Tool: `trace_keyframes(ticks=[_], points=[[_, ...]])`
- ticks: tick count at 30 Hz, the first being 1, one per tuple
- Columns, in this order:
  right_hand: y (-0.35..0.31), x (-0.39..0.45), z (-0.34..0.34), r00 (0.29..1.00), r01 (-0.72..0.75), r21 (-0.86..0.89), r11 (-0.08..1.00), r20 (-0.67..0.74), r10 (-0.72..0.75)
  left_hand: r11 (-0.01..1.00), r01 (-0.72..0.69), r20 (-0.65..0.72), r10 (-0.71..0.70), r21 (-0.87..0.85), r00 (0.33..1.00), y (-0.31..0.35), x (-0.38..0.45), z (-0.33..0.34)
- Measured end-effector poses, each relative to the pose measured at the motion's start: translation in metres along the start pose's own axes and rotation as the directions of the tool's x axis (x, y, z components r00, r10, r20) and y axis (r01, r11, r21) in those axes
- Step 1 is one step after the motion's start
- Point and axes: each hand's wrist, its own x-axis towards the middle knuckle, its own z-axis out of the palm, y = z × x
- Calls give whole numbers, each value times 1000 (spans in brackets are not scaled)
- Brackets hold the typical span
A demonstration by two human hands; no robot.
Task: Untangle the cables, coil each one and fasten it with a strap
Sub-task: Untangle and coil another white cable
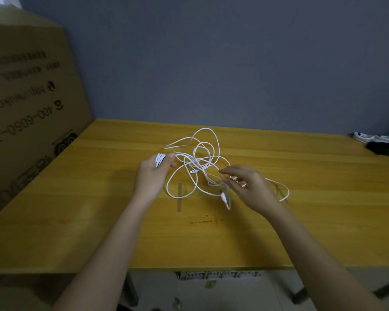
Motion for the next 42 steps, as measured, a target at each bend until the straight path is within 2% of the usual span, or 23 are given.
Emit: trace_keyframes(ticks=[3,7,9,11,13,15,16,17,18,20,21,22,26,28,31,34,37,40,42], points=[[-13,15,6,995,-54,57,997,87,49,1000,-25,68,24,12,997,15,-3,-2],[-24,35,20,954,-150,23,988,267,138,989,16,220,16,-146,975,34,-3,2],[-27,50,17,941,-230,58,971,267,207,982,20,251,28,-186,968,43,0,4],[-33,74,3,956,-278,111,954,126,264,973,10,254,50,-230,966,55,7,7],[-47,102,-17,950,-219,214,952,-177,258,966,-18,256,86,-258,963,65,17,14],[-65,120,-37,864,-38,265,964,-476,165,968,-54,274,122,-246,954,77,26,22],[-70,124,-44,814,54,233,971,-573,93,970,-72,283,138,-231,949,82,31,27],[-68,126,-47,791,94,199,976,-610,48,973,-92,292,152,-210,944,87,34,30],[-62,126,-50,819,47,183,982,-569,67,976,-112,301,165,-186,939,89,38,33],[-39,123,-50,937,-211,14,977,-280,206,983,-138,322,171,-124,931,91,41,36],[-27,119,-51,953,-271,-75,960,-164,256,986,-138,335,161,-91,928,91,41,37],[-19,115,-50,953,-277,-74,958,-149,264,989,-126,352,145,-76,925,91,41,37],[-21,93,-38,898,-135,261,956,-376,229,974,62,483,53,-218,874,95,32,34],[-18,80,-23,915,-138,227,964,-345,212,929,182,572,39,-323,819,100,25,31],[-15,57,3,969,-99,66,993,-219,111,843,308,641,56,-441,765,103,16,31],[-18,42,23,991,-3,-196,981,-135,-24,764,306,567,94,-568,818,101,10,35],[-19,26,44,974,79,-551,831,-134,-182,720,278,447,50,-636,893,96,7,40],[-21,15,58,958,122,-699,705,-102,-267,786,175,354,59,-593,933,88,8,51],[-21,10,59,944,193,-638,746,-86,-318,880,47,299,110,-473,948,77,10,59]])
